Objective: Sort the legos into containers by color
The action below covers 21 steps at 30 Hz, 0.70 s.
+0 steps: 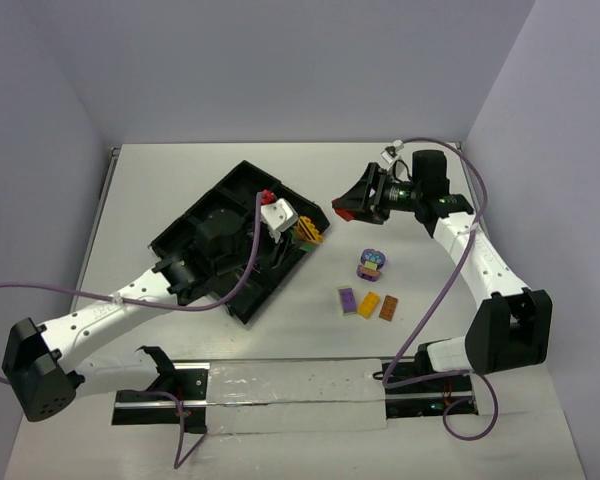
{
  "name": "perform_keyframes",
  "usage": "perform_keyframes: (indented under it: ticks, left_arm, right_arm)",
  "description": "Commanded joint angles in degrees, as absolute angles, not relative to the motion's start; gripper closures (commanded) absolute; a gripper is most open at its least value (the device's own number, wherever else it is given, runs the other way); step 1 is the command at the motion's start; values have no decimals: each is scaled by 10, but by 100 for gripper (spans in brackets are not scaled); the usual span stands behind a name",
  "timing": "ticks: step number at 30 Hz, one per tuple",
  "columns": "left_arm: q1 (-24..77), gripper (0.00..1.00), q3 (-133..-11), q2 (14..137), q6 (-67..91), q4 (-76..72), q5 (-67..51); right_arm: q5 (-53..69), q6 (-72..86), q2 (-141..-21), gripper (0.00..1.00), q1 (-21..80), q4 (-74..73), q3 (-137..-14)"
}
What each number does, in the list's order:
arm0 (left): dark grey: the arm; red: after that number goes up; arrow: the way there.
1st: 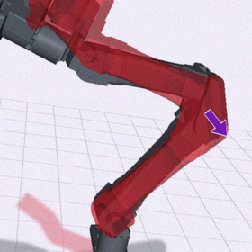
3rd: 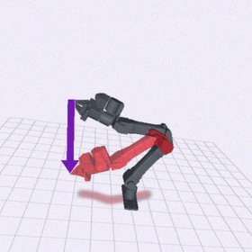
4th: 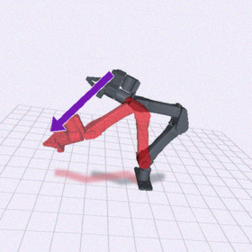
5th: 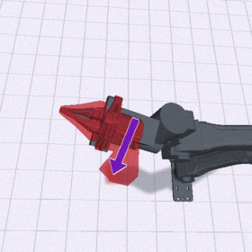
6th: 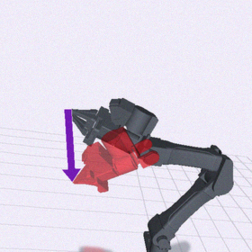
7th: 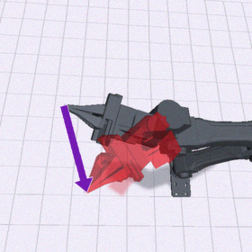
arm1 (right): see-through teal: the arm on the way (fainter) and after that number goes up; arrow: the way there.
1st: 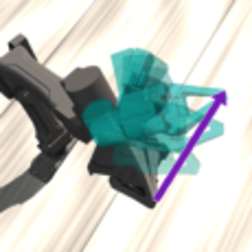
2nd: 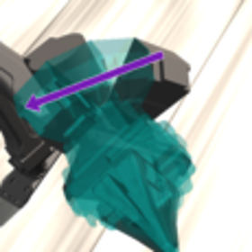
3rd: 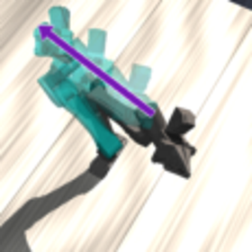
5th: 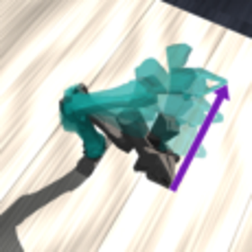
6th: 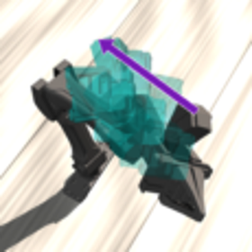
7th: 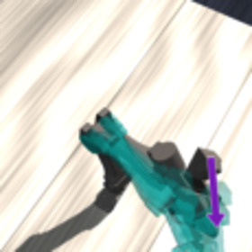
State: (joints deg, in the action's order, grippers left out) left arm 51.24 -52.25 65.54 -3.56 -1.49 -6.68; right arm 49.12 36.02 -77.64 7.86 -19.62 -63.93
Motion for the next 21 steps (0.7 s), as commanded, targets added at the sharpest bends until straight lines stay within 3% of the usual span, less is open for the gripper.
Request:
perform_keyframes:
  ticks: [1, 9, 15, 21]
  left_arm:
    - [514, 100, -545, 625, 4, 28, -8]
    - [467, 100, -584, 585, 145, 101, 81]
    - [359, 100, -550, 564, 267, 68, 39]
    - [337, 100, -522, 548, 351, 47, 68]
  right_arm:
    - [379, 322, -781, 47, 77, -244, -684]
    - [160, 296, -801, 48, 134, -298, -707]
    - [80, 305, -887, 47, 223, -307, -790]
    - [48, 315, -1008, 47, 266, -314, -898]
